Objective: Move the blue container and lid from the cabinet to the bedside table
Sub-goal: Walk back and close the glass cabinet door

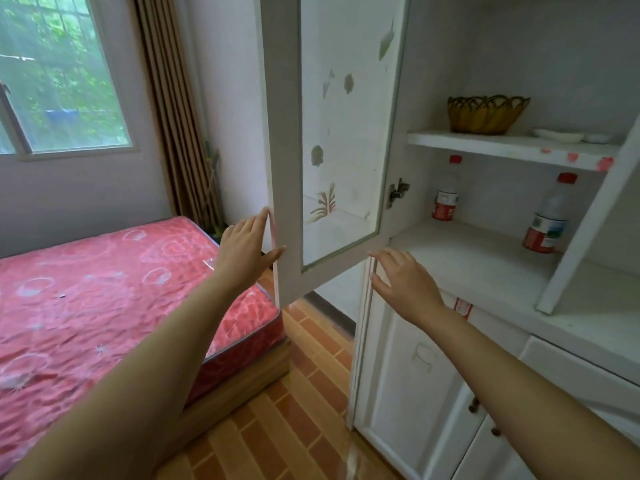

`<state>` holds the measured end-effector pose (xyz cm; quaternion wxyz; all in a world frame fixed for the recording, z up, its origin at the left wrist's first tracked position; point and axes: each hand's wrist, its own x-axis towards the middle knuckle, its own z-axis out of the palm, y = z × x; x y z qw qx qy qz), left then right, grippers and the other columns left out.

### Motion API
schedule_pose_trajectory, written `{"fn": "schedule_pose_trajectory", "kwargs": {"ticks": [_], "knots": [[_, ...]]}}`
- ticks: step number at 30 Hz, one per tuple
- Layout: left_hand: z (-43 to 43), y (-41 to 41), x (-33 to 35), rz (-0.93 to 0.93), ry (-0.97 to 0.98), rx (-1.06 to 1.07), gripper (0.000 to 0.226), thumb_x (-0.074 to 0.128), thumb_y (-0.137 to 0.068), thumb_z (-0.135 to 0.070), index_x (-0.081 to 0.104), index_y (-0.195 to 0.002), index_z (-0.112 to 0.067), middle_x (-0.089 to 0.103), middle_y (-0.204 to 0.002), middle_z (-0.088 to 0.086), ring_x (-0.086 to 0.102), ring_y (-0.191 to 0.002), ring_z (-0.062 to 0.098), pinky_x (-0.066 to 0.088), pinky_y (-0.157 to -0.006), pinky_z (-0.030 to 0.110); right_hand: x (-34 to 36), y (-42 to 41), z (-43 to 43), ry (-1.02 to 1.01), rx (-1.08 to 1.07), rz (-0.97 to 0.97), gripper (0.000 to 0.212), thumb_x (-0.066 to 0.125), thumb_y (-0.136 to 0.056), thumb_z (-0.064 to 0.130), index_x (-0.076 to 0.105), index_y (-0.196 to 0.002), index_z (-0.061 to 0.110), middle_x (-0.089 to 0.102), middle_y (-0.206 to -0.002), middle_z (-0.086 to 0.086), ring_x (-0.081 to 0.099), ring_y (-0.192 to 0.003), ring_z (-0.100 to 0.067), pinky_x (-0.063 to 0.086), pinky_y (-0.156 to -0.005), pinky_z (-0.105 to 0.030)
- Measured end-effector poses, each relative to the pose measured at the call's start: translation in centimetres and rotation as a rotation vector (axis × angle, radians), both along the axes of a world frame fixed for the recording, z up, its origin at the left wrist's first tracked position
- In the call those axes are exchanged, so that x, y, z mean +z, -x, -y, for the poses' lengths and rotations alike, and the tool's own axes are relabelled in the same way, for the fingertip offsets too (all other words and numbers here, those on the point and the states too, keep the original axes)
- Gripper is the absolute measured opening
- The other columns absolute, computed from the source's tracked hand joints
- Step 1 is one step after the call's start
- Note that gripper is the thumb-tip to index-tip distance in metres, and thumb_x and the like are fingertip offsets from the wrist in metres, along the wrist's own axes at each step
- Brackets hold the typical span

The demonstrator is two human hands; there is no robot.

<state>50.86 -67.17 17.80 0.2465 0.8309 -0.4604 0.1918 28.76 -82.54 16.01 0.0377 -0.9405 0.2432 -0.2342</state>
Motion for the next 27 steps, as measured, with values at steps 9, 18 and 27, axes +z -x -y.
{"fn": "schedule_pose_trajectory", "kwargs": {"ticks": [9,18,27], "knots": [[2.0,-1.1,-1.1,-0.086,0.142,-0.088,0.053,0.061,-0.076,-0.017,0.04,-0.123,-0.004,0.065,-0.1,0.017,0.056,-0.095,0.037,0.041,-0.089,0.05,-1.3,1.5,0.3,0.016,-0.108,-0.08,0.041,0.045,-0.092,0.025,0.041,-0.13,0.014,0.047,-0.137,-0.006,0.043,-0.123,-0.024,0.04,-0.098,-0.038],[2.0,-0.4,-1.5,-0.099,0.192,-0.141,0.047,0.059,-0.078,-0.016,0.04,-0.119,-0.006,0.068,-0.091,0.016,0.056,-0.088,0.036,0.035,-0.097,0.054,-2.4,4.3,-0.3,0.051,-0.153,-0.141,0.042,0.044,-0.092,0.023,0.04,-0.132,0.013,0.048,-0.137,-0.007,0.043,-0.125,-0.025,0.038,-0.1,-0.038],[1.6,5.6,-1.4,-0.121,0.193,-0.218,0.064,0.062,-0.083,-0.023,0.03,-0.137,-0.013,0.058,-0.125,0.012,0.049,-0.112,0.035,0.028,-0.106,0.056,-1.5,8.4,0.0,0.071,-0.16,-0.097,0.042,0.048,-0.09,0.02,0.043,-0.13,0.011,0.051,-0.134,-0.009,0.045,-0.123,-0.027,0.038,-0.1,-0.04]]}}
